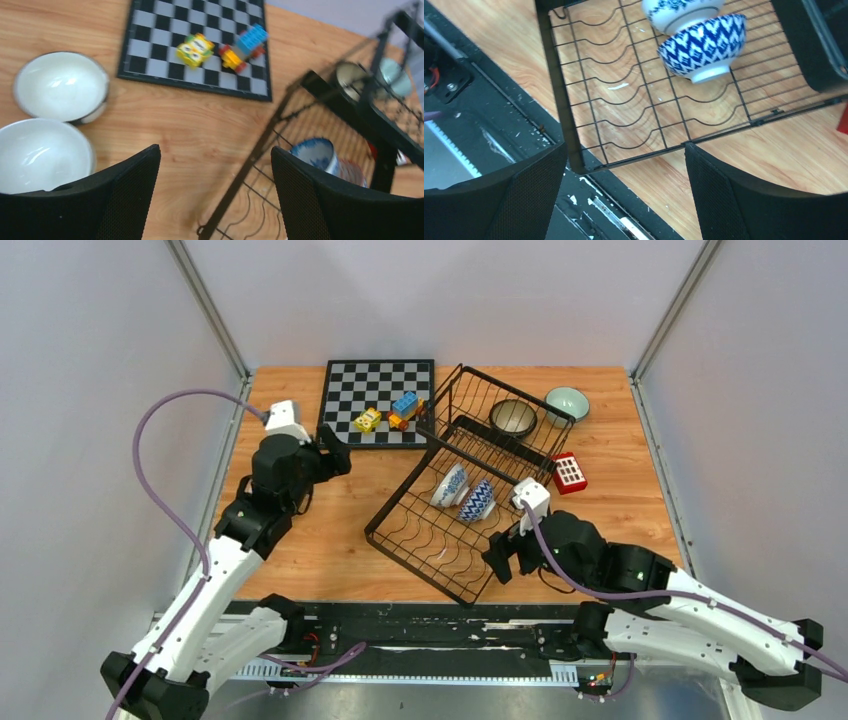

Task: Unload the bowls from the dish rack
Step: Pick up the bowl from the dish rack.

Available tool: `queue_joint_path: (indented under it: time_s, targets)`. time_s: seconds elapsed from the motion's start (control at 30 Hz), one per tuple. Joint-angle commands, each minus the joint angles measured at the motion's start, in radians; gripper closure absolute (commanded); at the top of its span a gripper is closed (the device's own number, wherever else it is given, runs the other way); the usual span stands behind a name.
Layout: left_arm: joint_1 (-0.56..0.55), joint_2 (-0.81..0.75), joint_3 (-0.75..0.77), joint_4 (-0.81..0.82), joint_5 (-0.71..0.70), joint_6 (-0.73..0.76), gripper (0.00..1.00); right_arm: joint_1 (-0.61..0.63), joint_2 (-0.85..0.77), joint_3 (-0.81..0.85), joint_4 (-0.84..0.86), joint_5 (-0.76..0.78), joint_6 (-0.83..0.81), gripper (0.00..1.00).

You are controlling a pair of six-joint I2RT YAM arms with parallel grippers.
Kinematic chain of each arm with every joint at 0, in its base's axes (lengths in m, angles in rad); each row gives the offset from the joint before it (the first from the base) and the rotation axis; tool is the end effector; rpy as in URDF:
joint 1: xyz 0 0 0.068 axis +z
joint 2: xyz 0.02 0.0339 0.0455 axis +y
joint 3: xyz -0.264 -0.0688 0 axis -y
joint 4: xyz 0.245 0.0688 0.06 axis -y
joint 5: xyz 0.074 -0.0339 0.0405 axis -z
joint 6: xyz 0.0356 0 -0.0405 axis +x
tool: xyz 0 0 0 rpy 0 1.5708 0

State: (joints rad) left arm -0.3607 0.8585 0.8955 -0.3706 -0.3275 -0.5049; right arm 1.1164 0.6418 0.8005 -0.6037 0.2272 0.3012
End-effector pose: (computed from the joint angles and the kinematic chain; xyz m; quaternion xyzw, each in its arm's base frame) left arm 0.1835 -0.0570 0.3471 -0.1522 0.7949 -0.1194 0.5751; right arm 0.0682 0.1214 0.3227 -0.2776 0.7954 0.2723 0.4649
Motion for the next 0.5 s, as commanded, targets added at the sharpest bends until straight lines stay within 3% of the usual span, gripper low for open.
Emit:
queue_joint_path:
  time_s: [0.0, 0.2, 0.33, 0.47]
  targets:
    - [-0.095, -0.028, -0.064, 0.106, 0.251, 0.137, 0.18, -0.003, -0.029, -0.081, -0.003, 0.177, 0.085, 0.09]
    - [-0.191, -0.008, -0.231, 0.360, 0.613, 0.103, 0.18, -0.002, -0.110, -0.250, 0.116, 0.315, 0.221, 0.08]
    - [-0.293, 0.068, -0.252, 0.500, 0.687, 0.113, 0.18, -0.003, -0.187, -0.317, 0.161, 0.362, 0.256, 0.09]
    - [-0.386, 0.151, -0.221, 0.572, 0.654, 0.172, 0.18, -0.001, -0.262, -0.367, 0.176, 0.367, 0.283, 0.11]
